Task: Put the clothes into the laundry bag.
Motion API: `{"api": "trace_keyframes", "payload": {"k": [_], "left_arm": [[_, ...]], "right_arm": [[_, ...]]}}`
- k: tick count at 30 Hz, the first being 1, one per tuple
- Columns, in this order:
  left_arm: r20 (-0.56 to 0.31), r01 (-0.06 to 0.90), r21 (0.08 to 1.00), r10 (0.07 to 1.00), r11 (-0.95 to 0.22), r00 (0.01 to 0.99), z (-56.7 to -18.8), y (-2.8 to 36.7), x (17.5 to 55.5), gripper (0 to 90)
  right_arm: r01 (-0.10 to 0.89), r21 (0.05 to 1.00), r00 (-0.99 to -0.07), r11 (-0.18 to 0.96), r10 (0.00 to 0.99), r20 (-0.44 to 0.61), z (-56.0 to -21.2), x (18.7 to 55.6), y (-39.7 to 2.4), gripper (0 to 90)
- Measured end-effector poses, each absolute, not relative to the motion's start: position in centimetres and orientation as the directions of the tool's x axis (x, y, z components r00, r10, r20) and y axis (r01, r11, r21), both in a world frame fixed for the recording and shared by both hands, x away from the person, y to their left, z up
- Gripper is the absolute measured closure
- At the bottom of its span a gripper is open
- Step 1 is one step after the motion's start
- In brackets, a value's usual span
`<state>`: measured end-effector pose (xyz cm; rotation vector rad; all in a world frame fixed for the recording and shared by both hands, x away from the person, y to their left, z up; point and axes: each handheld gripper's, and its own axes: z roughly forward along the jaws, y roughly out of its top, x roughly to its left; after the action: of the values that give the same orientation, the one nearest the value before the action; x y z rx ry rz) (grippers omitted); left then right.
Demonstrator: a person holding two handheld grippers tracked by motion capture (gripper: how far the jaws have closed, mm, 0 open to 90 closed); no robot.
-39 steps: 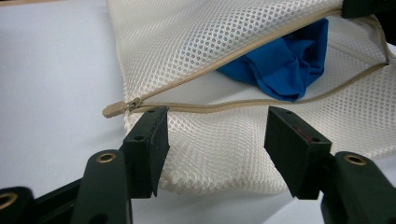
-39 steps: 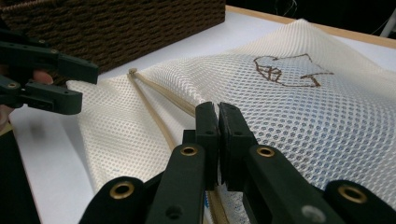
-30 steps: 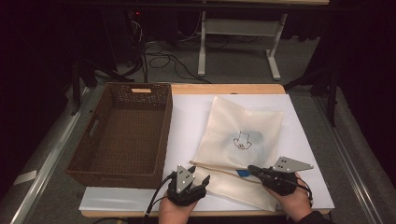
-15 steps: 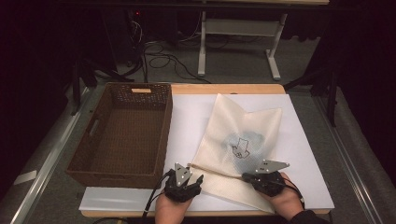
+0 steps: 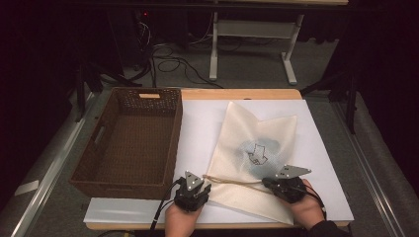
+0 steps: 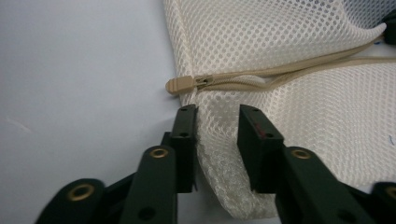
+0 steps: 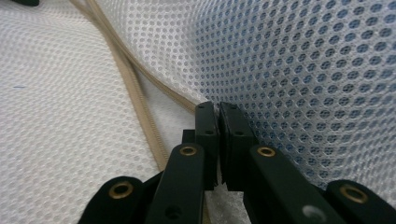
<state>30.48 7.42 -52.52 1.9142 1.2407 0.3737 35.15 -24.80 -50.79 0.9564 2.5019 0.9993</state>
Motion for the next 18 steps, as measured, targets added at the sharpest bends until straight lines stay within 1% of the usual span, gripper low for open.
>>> {"api": "trace_keyframes", "payload": {"k": [3, 6, 9, 11, 18], "left_arm": [[-0.194, 0.629, 0.752, 0.846, -0.197, 0.497, -52.4, 6.9, 29.9, 77.5], [-0.177, 0.606, 0.756, 0.813, -0.249, 0.555, -52.3, 5.5, 28.8, 77.7], [-0.174, 0.594, 0.758, 0.793, -0.271, 0.584, -52.2, 4.8, 28.4, 76.1], [-0.149, 0.575, 0.769, 0.797, -0.279, 0.586, -52.2, 4.7, 28.3, 74.7], [-0.153, 0.542, 0.811, 0.814, -0.220, 0.560, -50.8, 5.9, 28.2, 67.9]], "right_arm": [[0.486, 0.693, -0.728, 0.533, 0.685, -0.017, -50.7, 35.4, -25.2, 88.1], [0.489, 0.692, -0.719, 0.531, 0.695, -0.025, -50.6, 35.5, -25.8, 88.1], [0.492, 0.695, -0.711, 0.524, 0.703, -0.026, -50.5, 35.7, -26.5, 88.1], [0.501, 0.696, -0.706, 0.514, 0.708, -0.015, -50.5, 35.7, -26.7, 88.1], [0.477, 0.712, -0.727, 0.515, 0.686, -0.010, -50.1, 35.0, -26.5, 87.7]]}}
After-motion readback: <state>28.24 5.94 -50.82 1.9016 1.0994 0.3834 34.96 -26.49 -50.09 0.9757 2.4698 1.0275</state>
